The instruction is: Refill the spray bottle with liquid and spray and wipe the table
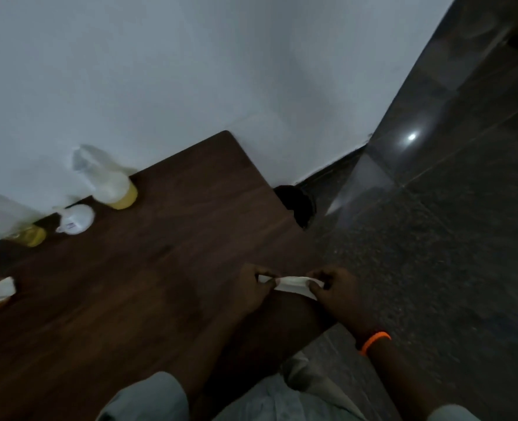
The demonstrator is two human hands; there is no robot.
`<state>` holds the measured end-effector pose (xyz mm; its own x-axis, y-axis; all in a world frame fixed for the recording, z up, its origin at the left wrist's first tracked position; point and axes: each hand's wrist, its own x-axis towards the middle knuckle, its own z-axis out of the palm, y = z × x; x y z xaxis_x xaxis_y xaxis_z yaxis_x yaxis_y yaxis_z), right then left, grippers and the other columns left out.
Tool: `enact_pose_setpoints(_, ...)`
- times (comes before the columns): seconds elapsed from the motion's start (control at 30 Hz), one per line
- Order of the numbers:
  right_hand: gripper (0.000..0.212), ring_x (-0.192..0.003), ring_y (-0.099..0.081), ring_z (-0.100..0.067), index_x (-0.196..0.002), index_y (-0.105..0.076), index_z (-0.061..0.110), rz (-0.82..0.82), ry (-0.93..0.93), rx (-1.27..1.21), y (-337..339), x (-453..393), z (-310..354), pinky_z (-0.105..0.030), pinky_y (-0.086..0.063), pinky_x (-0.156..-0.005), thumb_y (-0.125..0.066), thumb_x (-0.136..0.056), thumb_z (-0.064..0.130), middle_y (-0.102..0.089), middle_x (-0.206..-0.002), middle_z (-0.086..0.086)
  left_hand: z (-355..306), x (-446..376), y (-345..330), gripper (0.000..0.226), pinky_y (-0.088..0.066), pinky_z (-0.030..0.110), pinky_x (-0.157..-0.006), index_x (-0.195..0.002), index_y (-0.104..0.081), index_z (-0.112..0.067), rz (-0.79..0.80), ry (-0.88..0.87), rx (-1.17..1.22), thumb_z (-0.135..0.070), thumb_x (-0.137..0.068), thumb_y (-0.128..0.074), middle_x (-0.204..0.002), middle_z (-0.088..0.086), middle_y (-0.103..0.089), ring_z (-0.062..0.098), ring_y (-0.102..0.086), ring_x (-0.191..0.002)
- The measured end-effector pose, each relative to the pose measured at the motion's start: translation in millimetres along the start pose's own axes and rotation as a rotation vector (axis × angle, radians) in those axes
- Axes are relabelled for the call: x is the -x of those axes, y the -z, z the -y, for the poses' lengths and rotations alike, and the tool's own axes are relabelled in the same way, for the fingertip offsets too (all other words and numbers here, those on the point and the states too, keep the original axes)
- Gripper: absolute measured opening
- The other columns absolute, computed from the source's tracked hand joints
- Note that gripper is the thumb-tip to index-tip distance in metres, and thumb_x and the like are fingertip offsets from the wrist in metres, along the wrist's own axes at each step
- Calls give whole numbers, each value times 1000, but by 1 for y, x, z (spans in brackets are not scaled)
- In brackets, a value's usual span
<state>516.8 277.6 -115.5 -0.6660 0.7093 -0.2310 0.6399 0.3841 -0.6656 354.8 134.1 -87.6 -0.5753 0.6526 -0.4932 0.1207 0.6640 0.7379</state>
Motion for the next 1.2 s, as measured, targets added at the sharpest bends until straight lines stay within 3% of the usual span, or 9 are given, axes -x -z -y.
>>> enact_pose_setpoints(0.1,11,-68,-53,-1,-88,-76,18,-25,-28,-51,20,-33,-21,-5,-36,-59,-79,-78,17,-63,-80,7,-28,-36,-21,12,-53,30,-84,-97,-78,-28,-46,10,-2,-29,-86,-73,-102,-9,-69,11,-62,-94)
enact_pose_setpoints(0.23,11,-72,-59,-11,-91,-76,15,-20,-92,-115,35,-78,-40,-7,-37,-58,-77,-80,16,-68,-83,2,-59,-80,-33,14,-54,35,-91,-103,-75,-31,-30,37,-65,-30,-91,-68,-112,-5,-69,10,-62,-99)
enact_pose_setpoints(0.33,10,-71,-57,-4,-91,-75,18,-49,-119,-139,42,-113,-46,-3,-37,-59,-75,-81,20,-69,-85,2,-82,-117,-32,18,-51,27,-92,-109,-74,-31,-36,-25,-158,-30,-93,-65,-112,-8,-70,8,-61,-99)
enact_pose_setpoints(0.47,14,-79,-62,-11,-95,-75,19,-70,-198,-197,40,-165,-47,-6,-35,-61,-73,-82,25,-69,-88,2,-105,-174,-29,21,-42,16,-84,-111,-74,-27,-85,-71,-265,-29,-92,-65,-110,-6,-69,9,-61,-98)
enact_pose_setpoints(0.7,27,-87,-69,-23,-103,-76,8,-4,-253,-283,22,-254,-40,-33,-56,-75,-72,-77,12,-74,-95,-10,-119,-273,-23,28,-32,24,-99,-121,-65,-3,-36,-64,-429,-11,-94,-60,-132,15,-58,28,-52,-123)
enact_pose_setpoints(0.87,40,-101,-69,-29,-117,-69,5,67,-275,-290,1,-307,-41,-38,-57,-87,-69,-77,8,-73,-108,-16,-114,-329,-17,53,-35,35,-106,-134,-54,2,3,-20,-474,-11,-85,-69,-139,24,-49,37,-45,-130)
enact_pose_setpoints(0.93,43,-105,-66,-30,-122,-66,4,115,-272,-306,-6,-325,-42,-32,-53,-86,-66,-80,4,-71,-113,-17,-114,-348,-17,58,-36,37,-104,-134,-53,4,50,-22,-510,-17,-83,-68,-137,27,-49,39,-46,-128)
enact_pose_setpoints(1.03,42,-107,-65,-29,-126,-64,6,189,-255,-230,-22,-350,-55,-25,-44,-78,-67,-84,14,-69,-119,-17,-107,-372,-17,55,-41,37,-96,-135,-46,3,109,7,-591,-13,-86,-65,-139,27,-42,37,-48,-123)
enact_pose_setpoints(1.2,51,-123,-57,-35,-133,-58,2,237,-289,-113,-30,-354,-71,-35,-43,-101,-67,-83,9,-61,-131,-22,-92,-386,-18,25,-43,37,-86,-113,-51,3,75,-50,-651,-12,-94,-56,-125,26,-45,32,-52,-110)
